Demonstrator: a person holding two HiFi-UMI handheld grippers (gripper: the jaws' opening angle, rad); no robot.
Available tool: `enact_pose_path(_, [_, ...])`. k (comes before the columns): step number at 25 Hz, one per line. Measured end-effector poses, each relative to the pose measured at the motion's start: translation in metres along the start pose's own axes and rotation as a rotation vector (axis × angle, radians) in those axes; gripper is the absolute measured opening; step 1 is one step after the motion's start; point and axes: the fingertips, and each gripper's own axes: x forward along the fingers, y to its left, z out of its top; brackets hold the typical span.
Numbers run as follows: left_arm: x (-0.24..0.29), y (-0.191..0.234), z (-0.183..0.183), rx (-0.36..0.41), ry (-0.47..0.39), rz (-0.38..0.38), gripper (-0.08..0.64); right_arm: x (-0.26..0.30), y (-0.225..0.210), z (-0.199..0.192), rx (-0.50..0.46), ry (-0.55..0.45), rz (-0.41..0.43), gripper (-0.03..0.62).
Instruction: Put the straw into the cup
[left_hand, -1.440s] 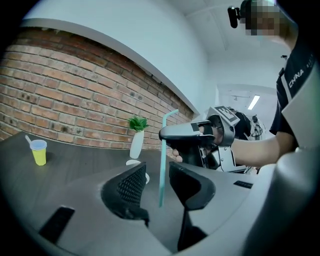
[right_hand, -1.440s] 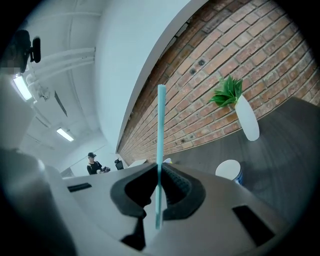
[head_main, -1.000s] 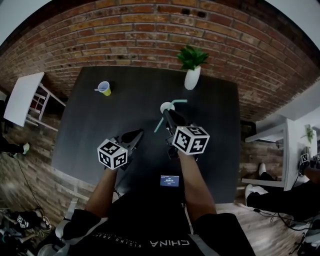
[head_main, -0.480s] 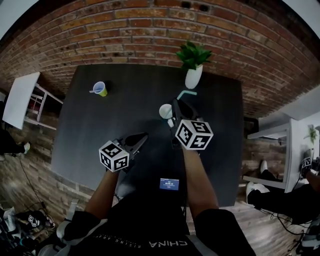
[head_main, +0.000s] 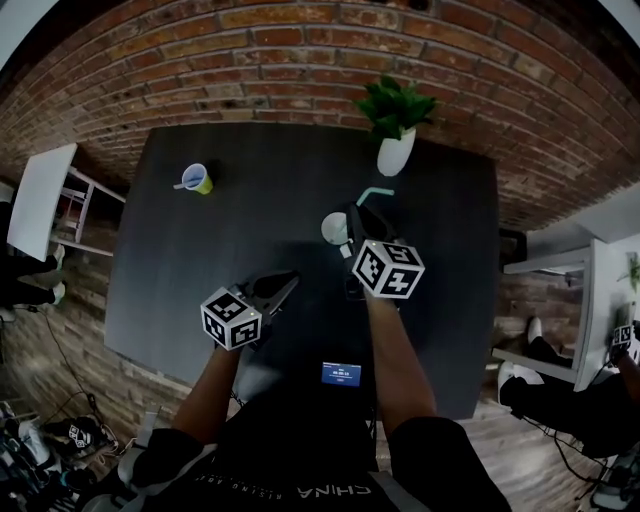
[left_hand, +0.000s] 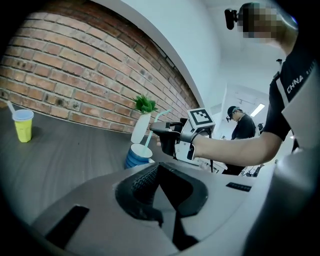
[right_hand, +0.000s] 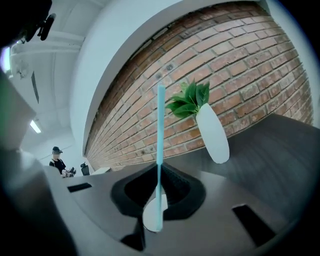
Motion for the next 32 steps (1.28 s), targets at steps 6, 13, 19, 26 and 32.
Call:
enact_pose_path(6, [0.003,0.006,-0.013,-0.028,0.021,0.005,0.003,0.008,-0.009,-0.022,-0.014,0.052,-0.012,0.029])
enact_pose_path(13, [0.009,0.007,-0.017,-0.035,0.03,-0.002,0.004,0.011,-0.011,-0.036,-0.066,0.093,-0.021,0.029])
enact_pose_path(19, [0.009,0.006,-0.017,-0.032,0.029,-0.001,0.003,0.01,-0.016,-0.04,-0.066,0.107,-0.043,0.029])
enact_pose_path(26, [0.006,0.001,-0.015,-0.023,0.027,-0.003,0.003,0.001,-0.027,-0.042,-0.047,0.137,-0.092,0.029])
enact_pose_path(32, [0.0,-0.004,-0.01,-0.009,0.015,0.0,0.003,-0.008,-0.027,-0.043,0.02,0.155,-0.087,0.031])
